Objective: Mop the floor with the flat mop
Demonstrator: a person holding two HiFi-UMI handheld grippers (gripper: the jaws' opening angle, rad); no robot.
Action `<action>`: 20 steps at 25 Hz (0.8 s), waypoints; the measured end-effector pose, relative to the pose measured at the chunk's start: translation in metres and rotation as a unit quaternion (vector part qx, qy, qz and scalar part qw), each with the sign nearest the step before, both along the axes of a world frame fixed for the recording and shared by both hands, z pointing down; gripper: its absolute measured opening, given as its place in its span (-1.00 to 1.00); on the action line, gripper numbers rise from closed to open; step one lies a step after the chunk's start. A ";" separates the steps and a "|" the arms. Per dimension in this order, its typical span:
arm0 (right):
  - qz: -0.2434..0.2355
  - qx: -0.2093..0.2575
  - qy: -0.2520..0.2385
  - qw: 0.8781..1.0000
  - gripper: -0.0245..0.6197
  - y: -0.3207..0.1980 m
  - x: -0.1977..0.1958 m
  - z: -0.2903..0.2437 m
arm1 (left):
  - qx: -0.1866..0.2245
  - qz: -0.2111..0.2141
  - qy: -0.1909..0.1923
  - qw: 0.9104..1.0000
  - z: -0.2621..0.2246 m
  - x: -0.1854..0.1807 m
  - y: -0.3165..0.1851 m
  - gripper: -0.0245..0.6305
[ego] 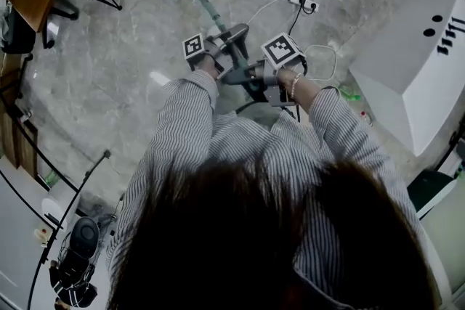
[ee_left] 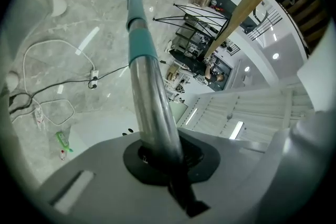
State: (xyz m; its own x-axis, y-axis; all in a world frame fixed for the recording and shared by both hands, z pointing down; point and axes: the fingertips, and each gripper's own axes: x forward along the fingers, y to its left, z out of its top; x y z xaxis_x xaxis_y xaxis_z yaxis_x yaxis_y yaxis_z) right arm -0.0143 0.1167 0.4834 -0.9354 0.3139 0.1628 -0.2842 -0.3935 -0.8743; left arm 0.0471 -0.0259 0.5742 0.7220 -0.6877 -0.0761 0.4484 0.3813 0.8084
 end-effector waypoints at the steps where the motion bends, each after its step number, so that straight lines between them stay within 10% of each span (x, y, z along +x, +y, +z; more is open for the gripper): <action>1: 0.004 -0.003 -0.001 1.000 -0.65 -0.021 -0.013 0.001 | 0.000 -0.001 -0.002 1.000 0.003 -0.013 -0.020 -0.90; 8: 0.044 -0.003 0.016 0.999 -0.66 -0.177 -0.106 0.023 | 0.011 -0.007 -0.014 1.000 0.022 -0.109 -0.175 -0.90; 20: 0.093 0.010 0.025 0.995 -0.68 -0.280 -0.178 0.042 | 0.015 -0.036 -0.010 0.999 0.044 -0.186 -0.286 -0.90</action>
State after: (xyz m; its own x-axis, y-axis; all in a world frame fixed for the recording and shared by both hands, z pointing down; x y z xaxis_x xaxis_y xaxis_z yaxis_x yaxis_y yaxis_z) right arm -0.1923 -0.1634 0.5250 -0.9675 0.1315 0.2158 -0.2517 -0.4261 -0.8690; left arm -0.1388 -0.3115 0.6181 0.6722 -0.7356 -0.0842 0.4575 0.3233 0.8284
